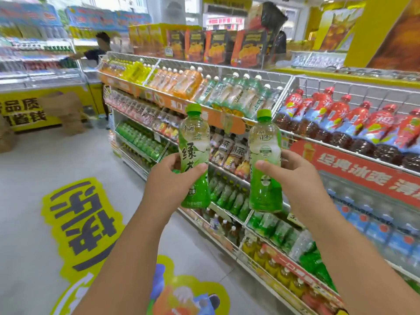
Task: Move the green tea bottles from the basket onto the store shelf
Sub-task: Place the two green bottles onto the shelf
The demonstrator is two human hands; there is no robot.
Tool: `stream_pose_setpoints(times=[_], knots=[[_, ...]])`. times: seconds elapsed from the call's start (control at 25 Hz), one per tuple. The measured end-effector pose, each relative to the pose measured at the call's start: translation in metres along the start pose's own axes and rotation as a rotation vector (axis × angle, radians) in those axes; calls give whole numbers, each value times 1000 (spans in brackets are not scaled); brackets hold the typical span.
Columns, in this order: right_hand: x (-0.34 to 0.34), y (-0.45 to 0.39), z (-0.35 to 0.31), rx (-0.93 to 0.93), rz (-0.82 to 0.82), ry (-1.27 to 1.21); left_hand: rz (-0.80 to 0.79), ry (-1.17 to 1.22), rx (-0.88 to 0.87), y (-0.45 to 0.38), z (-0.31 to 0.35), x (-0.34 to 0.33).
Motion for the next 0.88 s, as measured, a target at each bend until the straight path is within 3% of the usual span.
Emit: stream_pose_setpoints(times=[0.48,0.64,0.88], knots=[[-159,-178,45,-34,-194,-66,188,-96,104,-168,-70,62],[-183,-218,63,-62,-163,-44,150,-68,126,-231,-85,62],[-221,-255,90,-107,28,13,-11,-49,57,-330,-125,68]])
Point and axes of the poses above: each hand's wrist, its own y-axis away from the middle knuckle, its own x-axis out of the back of the hand, z = x × y, the point moved 1 cm from there along -y, towards the middle knuckle, and after that the axes turned 7 degrees about -y, right-handed, at the moved point
